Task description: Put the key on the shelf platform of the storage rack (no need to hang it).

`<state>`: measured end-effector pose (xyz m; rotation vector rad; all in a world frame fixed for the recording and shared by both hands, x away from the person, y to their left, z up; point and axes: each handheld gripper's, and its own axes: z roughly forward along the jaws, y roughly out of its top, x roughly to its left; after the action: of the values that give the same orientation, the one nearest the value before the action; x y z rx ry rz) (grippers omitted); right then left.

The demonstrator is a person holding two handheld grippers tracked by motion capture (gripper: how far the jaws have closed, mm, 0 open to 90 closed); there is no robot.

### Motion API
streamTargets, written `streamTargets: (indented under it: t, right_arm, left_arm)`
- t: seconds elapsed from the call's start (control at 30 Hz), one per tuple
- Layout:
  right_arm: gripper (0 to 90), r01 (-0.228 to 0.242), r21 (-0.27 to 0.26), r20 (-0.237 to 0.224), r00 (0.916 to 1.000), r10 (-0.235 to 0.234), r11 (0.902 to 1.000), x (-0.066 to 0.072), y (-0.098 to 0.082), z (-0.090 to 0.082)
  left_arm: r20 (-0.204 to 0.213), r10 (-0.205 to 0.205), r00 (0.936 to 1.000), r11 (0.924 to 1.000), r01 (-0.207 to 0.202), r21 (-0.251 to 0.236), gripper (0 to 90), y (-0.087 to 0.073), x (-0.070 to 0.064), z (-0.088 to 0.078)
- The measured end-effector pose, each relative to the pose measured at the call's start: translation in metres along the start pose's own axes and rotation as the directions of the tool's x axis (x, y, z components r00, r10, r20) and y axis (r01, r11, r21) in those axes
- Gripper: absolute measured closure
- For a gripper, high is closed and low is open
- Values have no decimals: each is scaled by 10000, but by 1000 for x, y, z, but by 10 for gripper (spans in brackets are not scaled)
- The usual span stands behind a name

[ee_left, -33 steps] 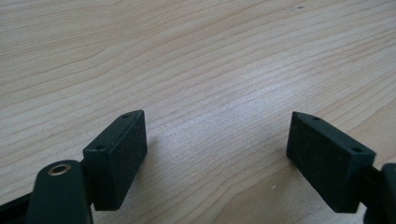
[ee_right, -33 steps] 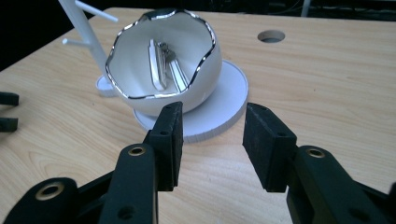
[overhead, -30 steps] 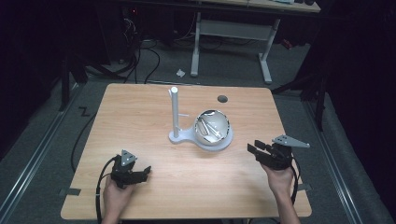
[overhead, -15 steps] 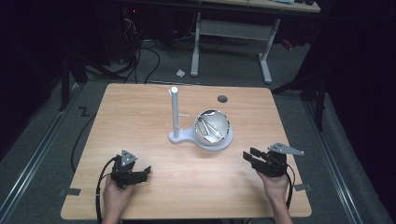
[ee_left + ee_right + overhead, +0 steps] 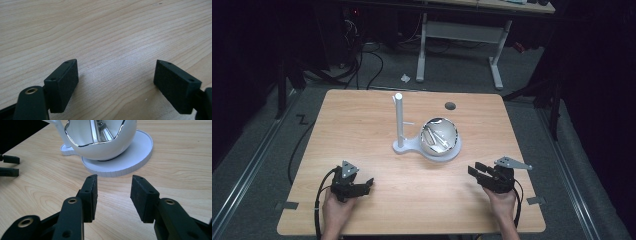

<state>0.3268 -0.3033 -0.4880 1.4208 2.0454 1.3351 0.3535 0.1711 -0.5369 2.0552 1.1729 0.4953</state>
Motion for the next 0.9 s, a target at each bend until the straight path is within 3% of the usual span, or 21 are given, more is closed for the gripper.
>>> streamTargets:
  t: [0.47, 0.9]
  right_arm:
    - [572, 125, 163, -370, 9992, -119, 9998, 11, -10, 15]
    - [569, 913, 657, -352, 9954, -891, 9937, 35, -16, 34]
  left_arm:
    - [-134, -159, 9998, 9999, 160, 22, 189, 0, 1, 0]
    - [-109, -117, 9999, 9999, 117, 18, 189, 0, 1, 0]
